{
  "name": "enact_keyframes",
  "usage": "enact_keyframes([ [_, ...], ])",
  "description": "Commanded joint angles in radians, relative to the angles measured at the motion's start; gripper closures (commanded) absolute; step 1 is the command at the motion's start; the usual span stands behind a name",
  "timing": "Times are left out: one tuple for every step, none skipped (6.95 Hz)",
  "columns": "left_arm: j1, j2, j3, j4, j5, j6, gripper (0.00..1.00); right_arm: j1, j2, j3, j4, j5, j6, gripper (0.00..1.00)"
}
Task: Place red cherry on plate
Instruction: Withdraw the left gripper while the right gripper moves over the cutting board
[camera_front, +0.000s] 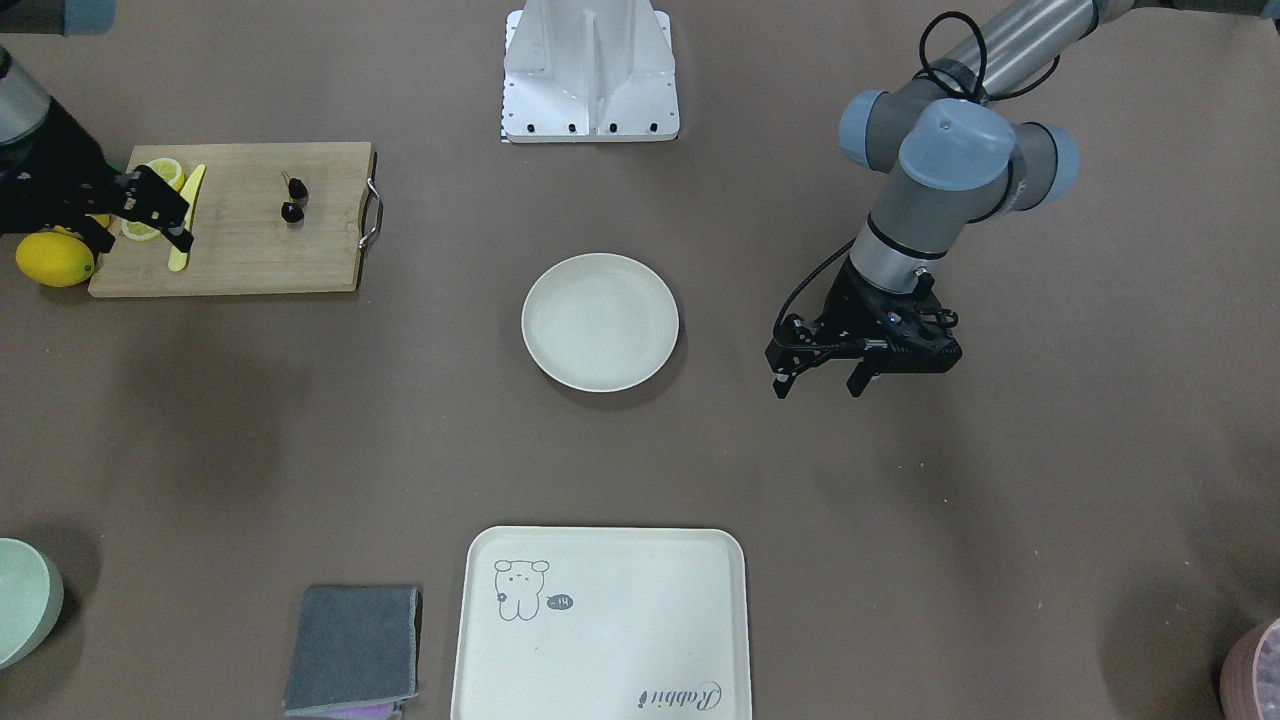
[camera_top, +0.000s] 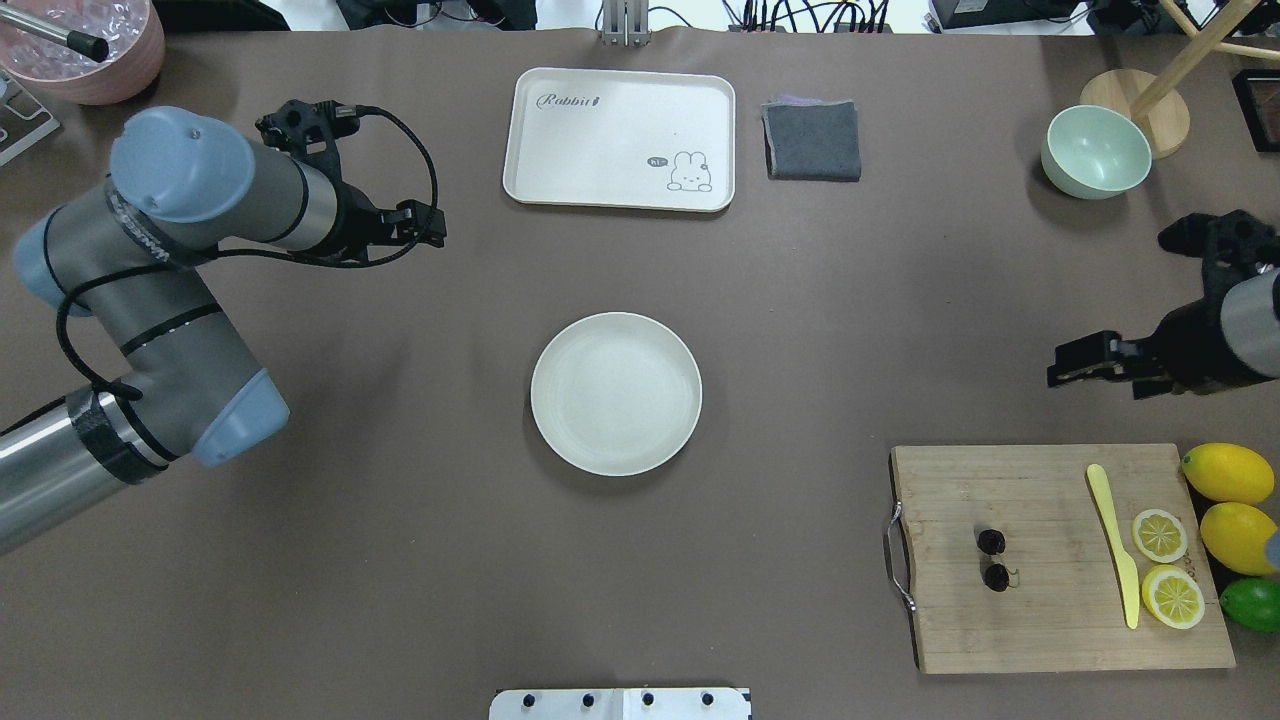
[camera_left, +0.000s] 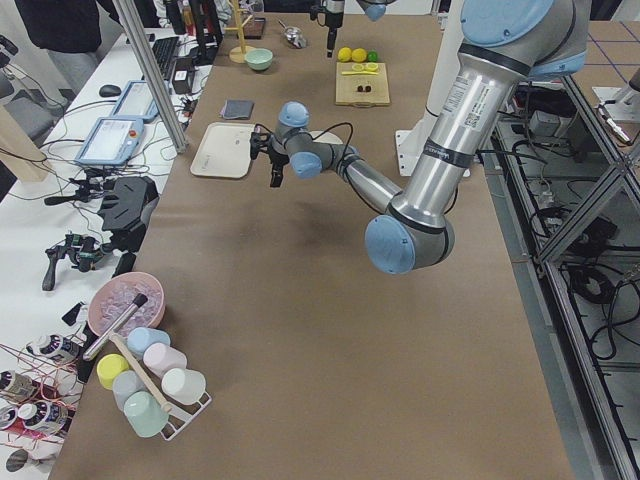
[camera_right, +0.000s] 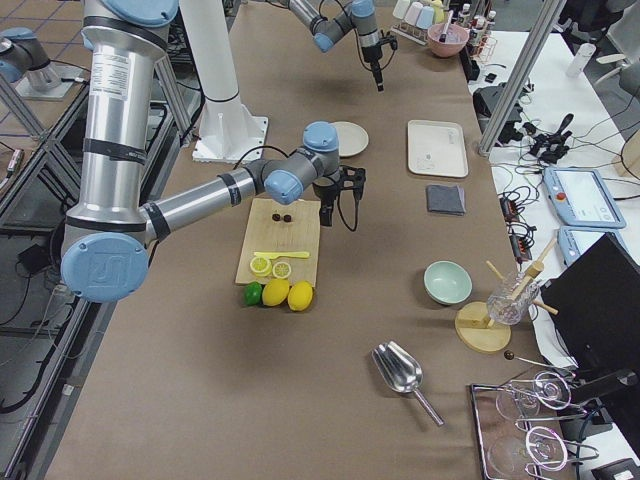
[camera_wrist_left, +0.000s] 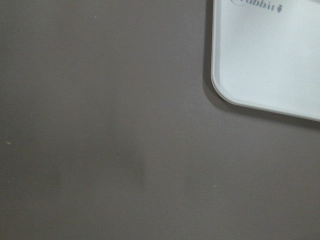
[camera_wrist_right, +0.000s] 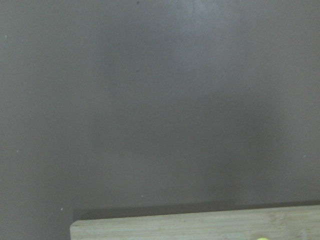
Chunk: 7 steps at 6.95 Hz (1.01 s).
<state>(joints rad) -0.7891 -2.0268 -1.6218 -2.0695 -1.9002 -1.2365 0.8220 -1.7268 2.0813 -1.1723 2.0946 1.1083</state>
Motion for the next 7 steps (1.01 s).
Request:
enact_keyframes([
  [-0.039,0.010,0.003,-0.006,-0.033,0.006,0.02,-0.221,-0.014,0.003,0.079,-0.102,0.168,0.00],
  [-0.042,0.016,0.000,-0.004,-0.033,0.006,0.02,-0.274,-0.025,0.003,0.079,-0.102,0.168,0.00],
  [-0.042,0.014,-0.001,-0.004,-0.033,0.006,0.02,-0.317,-0.040,0.003,0.079,-0.104,0.168,0.00],
  [-0.044,0.016,-0.009,-0.004,-0.033,0.006,0.02,-0.355,-0.051,0.002,0.079,-0.111,0.168,0.00],
  [-0.044,0.014,-0.009,-0.004,-0.033,0.006,0.02,-0.388,-0.065,0.002,0.079,-0.134,0.169,0.01],
  [-0.044,0.013,-0.010,-0.004,-0.033,0.006,0.02,-0.406,-0.065,0.000,0.079,-0.139,0.179,0.02],
  [-0.044,0.017,-0.030,-0.004,-0.034,0.006,0.02,-0.411,-0.066,0.003,0.079,-0.139,0.191,0.09],
])
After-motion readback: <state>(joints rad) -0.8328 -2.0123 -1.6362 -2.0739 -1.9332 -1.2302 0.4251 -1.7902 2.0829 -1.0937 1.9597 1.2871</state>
